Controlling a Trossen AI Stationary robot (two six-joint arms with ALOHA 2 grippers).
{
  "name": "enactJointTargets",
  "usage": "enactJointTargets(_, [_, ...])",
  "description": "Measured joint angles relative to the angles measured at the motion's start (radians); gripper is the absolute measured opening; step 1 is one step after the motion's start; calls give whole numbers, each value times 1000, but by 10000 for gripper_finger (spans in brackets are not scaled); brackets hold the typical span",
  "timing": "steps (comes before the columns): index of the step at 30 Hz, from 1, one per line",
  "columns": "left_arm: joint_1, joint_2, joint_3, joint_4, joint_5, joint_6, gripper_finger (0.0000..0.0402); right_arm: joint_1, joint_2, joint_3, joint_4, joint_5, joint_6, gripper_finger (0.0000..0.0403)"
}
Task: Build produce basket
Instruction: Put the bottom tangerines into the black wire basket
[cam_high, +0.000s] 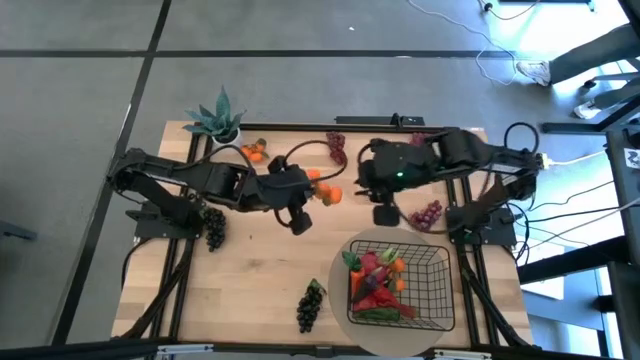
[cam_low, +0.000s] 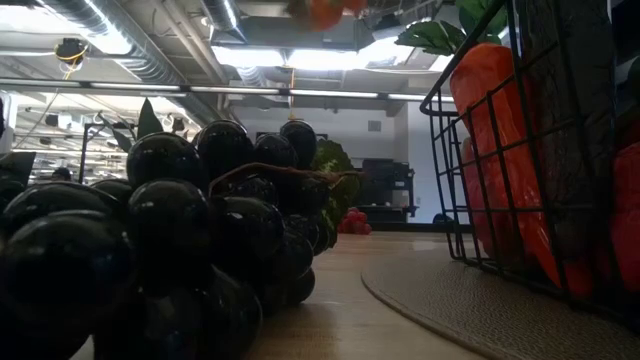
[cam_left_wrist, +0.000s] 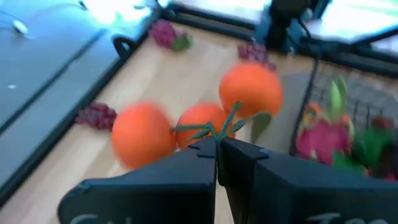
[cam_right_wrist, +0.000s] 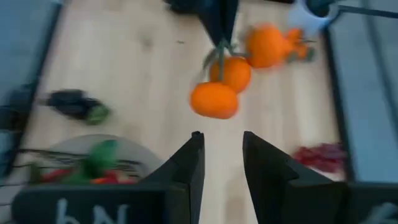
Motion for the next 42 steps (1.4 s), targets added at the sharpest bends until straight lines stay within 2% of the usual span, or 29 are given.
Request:
enactJointTargets(3, [0, 6, 1, 36, -56, 1, 0, 0, 32, 0, 28, 72, -36, 96])
enactJointTargets(8, [6, 7, 0, 47, -64, 2, 0, 0, 74, 0, 128, 103, -116, 96])
enactJointTargets(33, [8, 8, 0, 56, -72, 2, 0, -50, 193, -1, 187, 105, -223, 94])
enactJointTargets(36, [8, 8, 0, 56, -72, 2, 0, -50, 194, -1, 186, 105, -238, 74])
enactJointTargets(40, [8, 8, 0, 56, -72, 2, 0, -51, 194, -1, 186, 106, -250, 18])
enactJointTargets(42, [8, 8, 0, 56, -72, 2, 0, -51, 194, -1, 186, 105, -263, 8])
